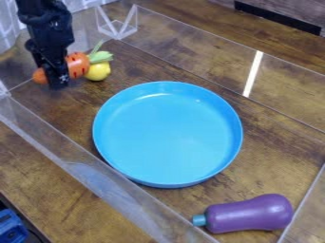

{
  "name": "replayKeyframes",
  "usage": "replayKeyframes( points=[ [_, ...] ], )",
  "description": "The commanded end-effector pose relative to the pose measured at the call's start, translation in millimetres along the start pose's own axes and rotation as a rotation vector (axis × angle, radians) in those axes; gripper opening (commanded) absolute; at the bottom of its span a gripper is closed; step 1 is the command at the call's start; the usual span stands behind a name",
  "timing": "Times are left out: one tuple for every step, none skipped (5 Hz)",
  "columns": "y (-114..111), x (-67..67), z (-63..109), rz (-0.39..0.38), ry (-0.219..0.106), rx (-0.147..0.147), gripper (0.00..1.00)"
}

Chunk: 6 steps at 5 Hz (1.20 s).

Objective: Move the carrot to the left side

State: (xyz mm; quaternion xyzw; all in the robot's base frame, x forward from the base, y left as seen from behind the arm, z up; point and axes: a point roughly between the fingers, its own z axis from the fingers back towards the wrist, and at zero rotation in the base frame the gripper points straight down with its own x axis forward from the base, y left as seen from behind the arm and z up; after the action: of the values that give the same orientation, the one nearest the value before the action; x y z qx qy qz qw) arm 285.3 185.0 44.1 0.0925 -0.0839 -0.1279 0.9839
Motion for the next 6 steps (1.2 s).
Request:
replayKeyframes(
  points=[
    [5.8,6.1,11.3,0.003,-0.034,0.052,0.0],
    [5.1,3.2,5.9,0.015,-0.024,0.056,0.0],
    [3.7,1.9,2.5,0.038,-0.013,0.059,0.0],
    [1.2,0.8,-1.1,0.062,-0.001,0.064,0.0],
    [-1.0,0.7,-2.0,0.097,0.009,0.072,0.0],
    [0.4,1.7,-5.2,0.102,0.007,0.065,1.0]
  ],
)
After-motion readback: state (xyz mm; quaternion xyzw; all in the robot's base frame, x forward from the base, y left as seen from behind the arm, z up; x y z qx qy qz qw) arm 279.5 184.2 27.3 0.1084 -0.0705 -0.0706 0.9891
